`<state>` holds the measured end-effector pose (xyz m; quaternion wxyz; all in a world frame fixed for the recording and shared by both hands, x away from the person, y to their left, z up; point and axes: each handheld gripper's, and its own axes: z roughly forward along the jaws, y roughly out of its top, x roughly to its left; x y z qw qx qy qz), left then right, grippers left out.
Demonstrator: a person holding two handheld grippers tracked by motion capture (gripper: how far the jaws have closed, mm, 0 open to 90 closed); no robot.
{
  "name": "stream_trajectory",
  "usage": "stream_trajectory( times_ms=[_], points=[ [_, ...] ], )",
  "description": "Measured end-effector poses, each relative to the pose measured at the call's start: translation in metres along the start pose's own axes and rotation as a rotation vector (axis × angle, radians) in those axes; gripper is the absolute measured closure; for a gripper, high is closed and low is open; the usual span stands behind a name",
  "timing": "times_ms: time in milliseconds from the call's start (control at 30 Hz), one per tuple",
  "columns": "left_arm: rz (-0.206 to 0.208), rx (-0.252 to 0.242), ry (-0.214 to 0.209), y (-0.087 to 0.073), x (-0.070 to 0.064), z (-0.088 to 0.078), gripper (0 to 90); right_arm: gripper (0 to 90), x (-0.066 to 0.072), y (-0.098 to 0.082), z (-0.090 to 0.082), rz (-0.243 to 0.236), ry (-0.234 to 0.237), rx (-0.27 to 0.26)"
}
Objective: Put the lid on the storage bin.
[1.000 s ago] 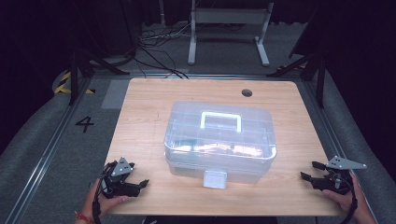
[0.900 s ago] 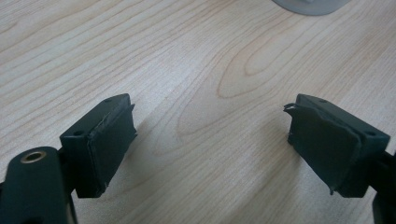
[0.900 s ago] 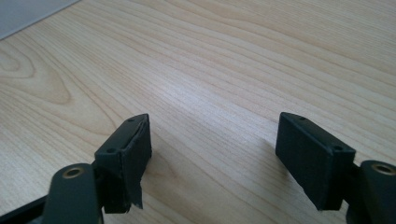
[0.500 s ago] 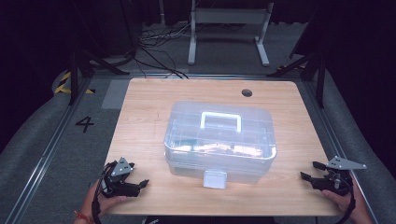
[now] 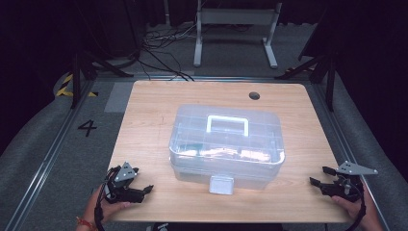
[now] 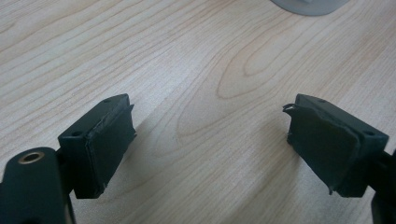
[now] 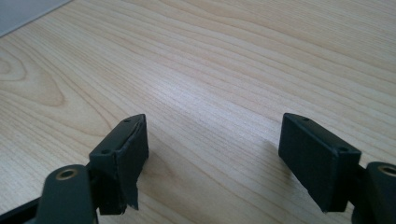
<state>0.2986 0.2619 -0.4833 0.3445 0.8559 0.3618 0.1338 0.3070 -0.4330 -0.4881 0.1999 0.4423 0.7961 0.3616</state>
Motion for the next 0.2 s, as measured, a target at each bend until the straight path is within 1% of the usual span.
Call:
stream_trajectory(
  times_ms=[100,133,167,200],
  points=[
    [-0.003,-0.003,0.002,0.0001,0.0,0.0005,14.7,24.8,0.0,0.0,-0.0003,0.0,0.001,0.002],
    [0.004,0.001,0.014,0.001,0.0005,0.0004,14.7,25.6,0.0003,-0.0006,-0.0011,0.003,-0.003,0.003],
    [0.004,0.001,0.014,0.001,0.0005,0.0004,14.7,25.6,0.0003,-0.0006,-0.0011,0.003,-0.003,0.003],
    [-0.002,0.003,0.015,0.0012,0.0002,0.0006,14.7,25.7,0.0004,-0.0007,-0.0013,0.003,-0.003,0.003]
  ],
)
